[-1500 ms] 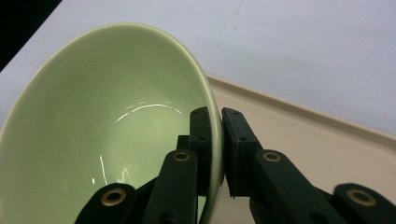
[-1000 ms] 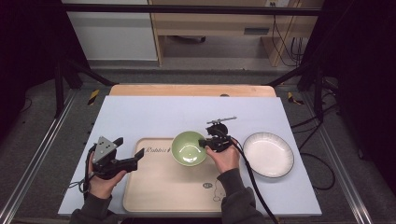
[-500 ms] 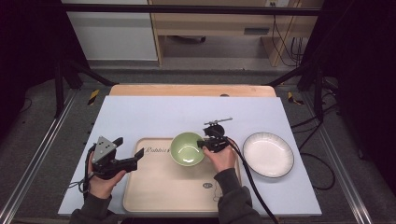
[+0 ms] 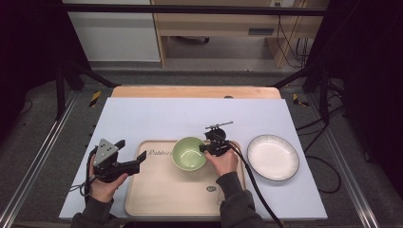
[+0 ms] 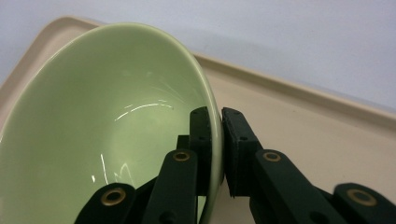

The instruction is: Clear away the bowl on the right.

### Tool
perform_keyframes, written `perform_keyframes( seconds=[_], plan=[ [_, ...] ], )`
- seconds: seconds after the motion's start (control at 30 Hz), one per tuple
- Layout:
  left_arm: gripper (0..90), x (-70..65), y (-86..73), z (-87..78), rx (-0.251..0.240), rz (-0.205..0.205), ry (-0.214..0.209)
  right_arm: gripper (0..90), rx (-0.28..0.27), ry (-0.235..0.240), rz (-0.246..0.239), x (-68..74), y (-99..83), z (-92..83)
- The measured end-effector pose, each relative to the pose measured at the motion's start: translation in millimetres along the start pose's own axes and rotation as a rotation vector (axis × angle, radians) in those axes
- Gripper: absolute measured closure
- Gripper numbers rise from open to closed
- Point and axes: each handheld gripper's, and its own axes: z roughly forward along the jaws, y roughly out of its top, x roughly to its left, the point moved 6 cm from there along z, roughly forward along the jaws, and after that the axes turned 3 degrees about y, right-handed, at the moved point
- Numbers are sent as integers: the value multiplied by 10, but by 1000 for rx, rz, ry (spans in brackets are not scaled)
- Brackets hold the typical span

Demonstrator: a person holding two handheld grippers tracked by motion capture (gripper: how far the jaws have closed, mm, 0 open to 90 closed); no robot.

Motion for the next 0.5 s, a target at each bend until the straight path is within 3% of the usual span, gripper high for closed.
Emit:
perform_keyframes(
  seconds=[0.5],
  plan=[
    [126, 3, -2, 0, 2, 1, 0, 840, 13, 12, 13, -41, -17, 52]
  ],
)
